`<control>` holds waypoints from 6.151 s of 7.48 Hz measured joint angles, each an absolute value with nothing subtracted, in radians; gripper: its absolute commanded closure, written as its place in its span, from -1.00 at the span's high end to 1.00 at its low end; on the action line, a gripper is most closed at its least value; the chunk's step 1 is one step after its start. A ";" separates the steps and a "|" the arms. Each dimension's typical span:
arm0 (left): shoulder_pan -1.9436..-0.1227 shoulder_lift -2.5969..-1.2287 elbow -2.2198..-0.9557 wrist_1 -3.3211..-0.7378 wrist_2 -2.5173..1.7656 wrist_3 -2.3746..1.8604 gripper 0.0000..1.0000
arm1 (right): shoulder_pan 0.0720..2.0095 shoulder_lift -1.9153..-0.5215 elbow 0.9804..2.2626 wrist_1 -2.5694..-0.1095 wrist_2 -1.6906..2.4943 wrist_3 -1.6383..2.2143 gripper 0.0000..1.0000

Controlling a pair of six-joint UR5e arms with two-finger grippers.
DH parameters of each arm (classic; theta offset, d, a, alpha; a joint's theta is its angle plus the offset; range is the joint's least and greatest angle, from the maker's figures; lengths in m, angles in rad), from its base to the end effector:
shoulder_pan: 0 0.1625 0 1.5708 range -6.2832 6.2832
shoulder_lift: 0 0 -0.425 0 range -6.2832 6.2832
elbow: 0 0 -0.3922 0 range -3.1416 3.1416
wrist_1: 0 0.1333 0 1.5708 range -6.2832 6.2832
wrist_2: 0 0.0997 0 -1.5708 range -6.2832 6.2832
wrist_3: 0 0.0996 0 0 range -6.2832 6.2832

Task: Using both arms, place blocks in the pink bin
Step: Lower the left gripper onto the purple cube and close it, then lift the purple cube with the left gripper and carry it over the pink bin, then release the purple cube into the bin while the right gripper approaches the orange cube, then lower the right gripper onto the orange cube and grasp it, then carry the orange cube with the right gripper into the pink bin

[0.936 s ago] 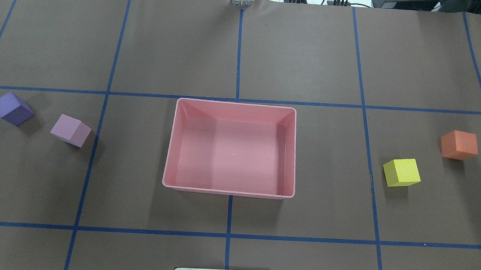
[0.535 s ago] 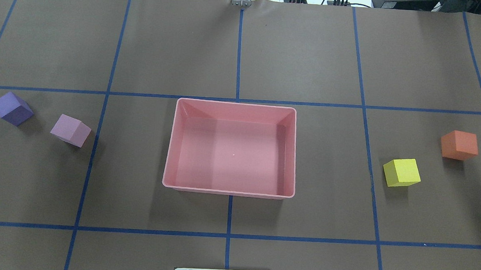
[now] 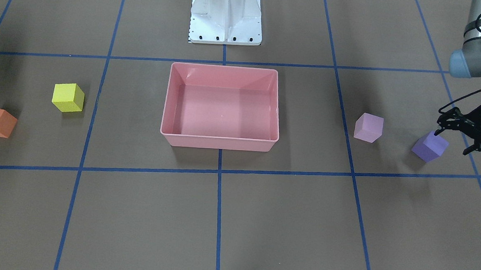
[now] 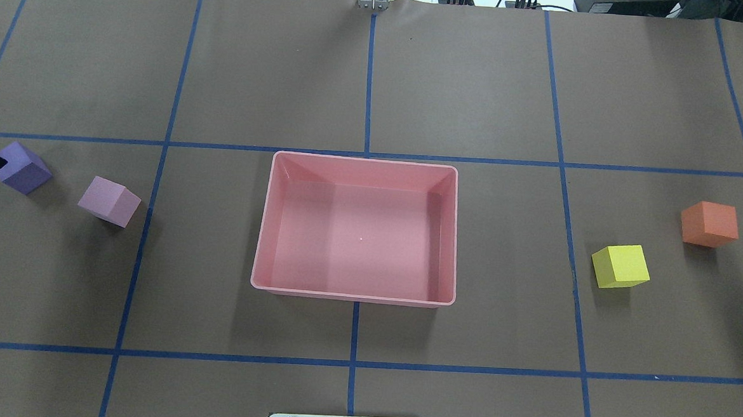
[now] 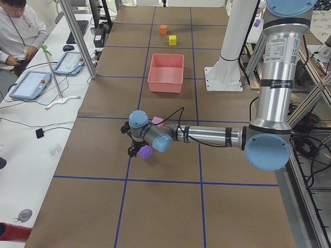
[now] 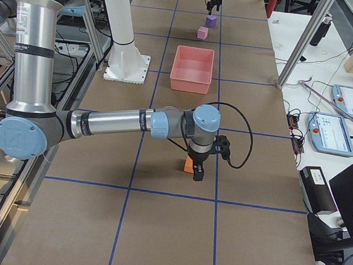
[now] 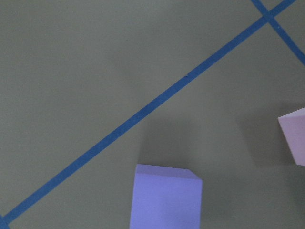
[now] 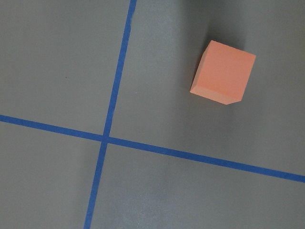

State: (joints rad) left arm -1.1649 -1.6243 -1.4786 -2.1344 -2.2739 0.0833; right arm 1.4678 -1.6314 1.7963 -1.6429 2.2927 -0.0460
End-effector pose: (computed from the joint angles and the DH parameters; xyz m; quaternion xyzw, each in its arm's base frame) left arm 0.1495 -0.5224 0.6178 0.1870 0.3674 0.3063 0.8581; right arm 0.0191 -0.4718 0.5875 0.0333 -0.3539 -0.0859 0.9307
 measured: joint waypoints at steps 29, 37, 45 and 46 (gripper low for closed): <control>-0.939 -1.937 -1.874 -1.751 -2.359 -0.626 1.00 | 1.164 -1.606 1.724 -1.268 2.202 0.567 1.00; -1.252 -1.684 -1.768 -1.753 -2.411 -0.002 1.00 | 1.070 -1.645 1.581 -0.987 2.134 0.718 -0.18; -1.249 -1.684 -1.761 -1.755 -2.411 -0.013 1.00 | 1.031 -1.443 1.800 -1.308 2.220 0.906 -1.00; -1.247 -1.684 -1.759 -1.756 -2.409 -0.016 1.00 | 1.004 -1.370 1.817 -1.363 2.220 0.992 -1.00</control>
State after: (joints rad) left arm -1.2475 -1.6840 -1.7595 -1.7558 -2.4088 -0.0158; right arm 1.0044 -1.3696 1.8174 -1.3627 2.2196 0.9919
